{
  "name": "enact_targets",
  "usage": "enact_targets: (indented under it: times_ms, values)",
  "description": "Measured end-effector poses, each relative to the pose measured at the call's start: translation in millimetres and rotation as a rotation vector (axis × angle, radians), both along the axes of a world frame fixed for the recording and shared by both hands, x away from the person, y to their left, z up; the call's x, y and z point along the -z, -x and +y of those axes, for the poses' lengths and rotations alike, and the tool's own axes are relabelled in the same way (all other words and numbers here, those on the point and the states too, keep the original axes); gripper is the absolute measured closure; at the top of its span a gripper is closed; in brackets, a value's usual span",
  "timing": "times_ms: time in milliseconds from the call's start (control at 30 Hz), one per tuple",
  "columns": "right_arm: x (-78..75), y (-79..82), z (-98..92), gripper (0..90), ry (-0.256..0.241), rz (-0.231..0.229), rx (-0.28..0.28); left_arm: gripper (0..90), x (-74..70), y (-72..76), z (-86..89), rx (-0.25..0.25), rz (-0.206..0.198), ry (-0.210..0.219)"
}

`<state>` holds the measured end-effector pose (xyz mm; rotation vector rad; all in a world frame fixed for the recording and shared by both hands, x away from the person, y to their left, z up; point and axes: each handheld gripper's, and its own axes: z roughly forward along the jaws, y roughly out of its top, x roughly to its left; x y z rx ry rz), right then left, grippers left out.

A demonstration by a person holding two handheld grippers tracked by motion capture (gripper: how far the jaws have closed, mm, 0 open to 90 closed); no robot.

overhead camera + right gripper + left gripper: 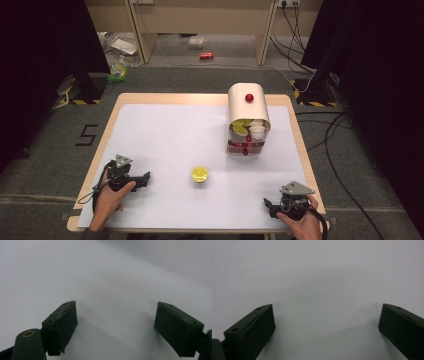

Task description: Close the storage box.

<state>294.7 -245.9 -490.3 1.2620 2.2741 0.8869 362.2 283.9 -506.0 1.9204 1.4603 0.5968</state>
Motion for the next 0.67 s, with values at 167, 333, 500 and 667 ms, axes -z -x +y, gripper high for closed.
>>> enact_targets:
  times_ms: [167, 333, 500, 667]
  values:
    - [2.0, -0.2, -2.8, 18.5, -0.023, -0.002, 0.003, 0.0, 0.0, 0.0, 0.0, 0.0, -0.001, 0.0]
    - [2.4, -0.1, -3.2, 18.3, -0.028, -0.002, 0.001, 0.0, 0.0, 0.0, 0.0, 0.0, 0.0, 0.0]
    - [2.6, -0.2, -3.4, 18.2, -0.03, -0.002, -0.001, 0.0, 0.0, 0.0, 0.0, 0.0, 0.0, 0.0]
    - [2.5, -0.1, -3.5, 18.1, -0.03, -0.001, -0.001, 0.0, 0.0, 0.0, 0.0, 0.0, 0.0, 0.0]
